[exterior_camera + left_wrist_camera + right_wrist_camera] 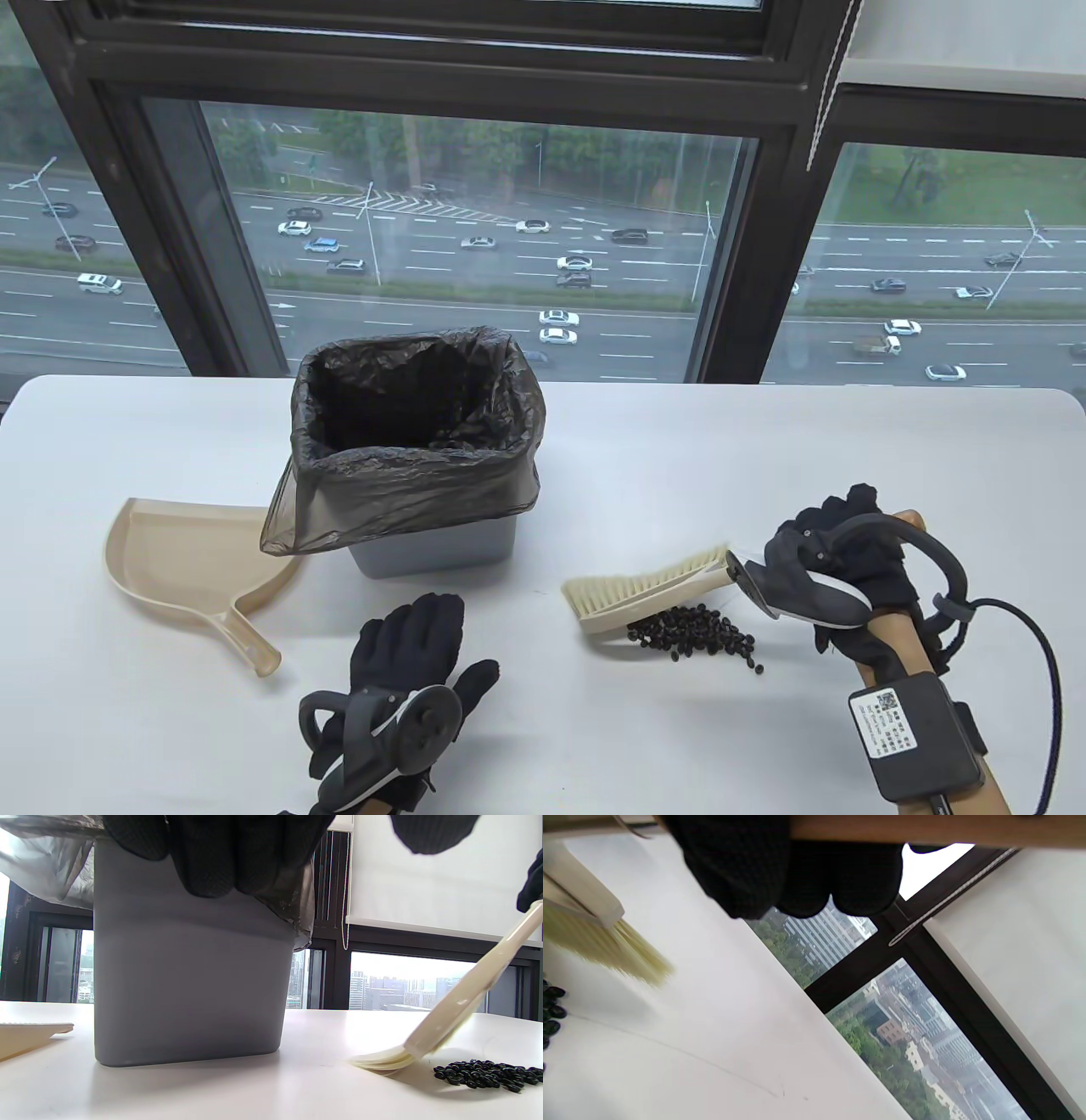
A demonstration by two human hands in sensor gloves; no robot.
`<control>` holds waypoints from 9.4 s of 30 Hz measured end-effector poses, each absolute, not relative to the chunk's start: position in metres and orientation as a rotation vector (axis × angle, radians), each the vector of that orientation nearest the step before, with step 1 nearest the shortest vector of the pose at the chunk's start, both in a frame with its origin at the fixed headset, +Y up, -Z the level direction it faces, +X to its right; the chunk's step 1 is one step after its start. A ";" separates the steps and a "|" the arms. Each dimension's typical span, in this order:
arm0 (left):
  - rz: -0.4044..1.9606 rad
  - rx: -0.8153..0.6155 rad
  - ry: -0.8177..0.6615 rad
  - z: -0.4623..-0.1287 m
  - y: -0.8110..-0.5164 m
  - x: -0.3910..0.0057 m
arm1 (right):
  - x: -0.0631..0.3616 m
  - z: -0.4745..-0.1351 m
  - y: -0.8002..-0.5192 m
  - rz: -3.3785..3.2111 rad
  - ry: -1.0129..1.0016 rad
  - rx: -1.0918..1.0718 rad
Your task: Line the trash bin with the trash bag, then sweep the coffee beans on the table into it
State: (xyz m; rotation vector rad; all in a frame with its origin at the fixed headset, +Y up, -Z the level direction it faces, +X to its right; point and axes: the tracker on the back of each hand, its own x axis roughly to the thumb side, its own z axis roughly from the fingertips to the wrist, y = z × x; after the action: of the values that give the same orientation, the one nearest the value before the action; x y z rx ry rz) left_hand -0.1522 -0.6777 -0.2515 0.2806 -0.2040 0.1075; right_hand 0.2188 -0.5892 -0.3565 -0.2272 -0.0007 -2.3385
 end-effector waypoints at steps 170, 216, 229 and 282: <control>0.523 -0.194 -0.139 -0.304 -0.719 -0.162 | 0.281 -0.294 -0.693 -3.876 0.229 0.475; 0.506 -0.372 -0.152 -0.310 -0.732 -0.159 | 0.266 -0.271 -0.593 -3.036 -0.942 0.611; 0.469 -0.421 -0.171 -0.311 -0.736 -0.145 | 0.229 -0.261 -0.599 -3.125 -1.018 0.424; 0.920 -0.348 -0.123 -0.314 -0.739 -0.170 | 0.245 -0.296 -0.631 -3.775 0.118 0.383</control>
State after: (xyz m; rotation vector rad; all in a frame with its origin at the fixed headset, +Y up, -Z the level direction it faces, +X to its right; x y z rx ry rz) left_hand -0.1702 -0.7390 -0.3139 -0.3484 -0.1232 0.9203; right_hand 0.2452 -0.6308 -0.2957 0.3829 0.1178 -3.7754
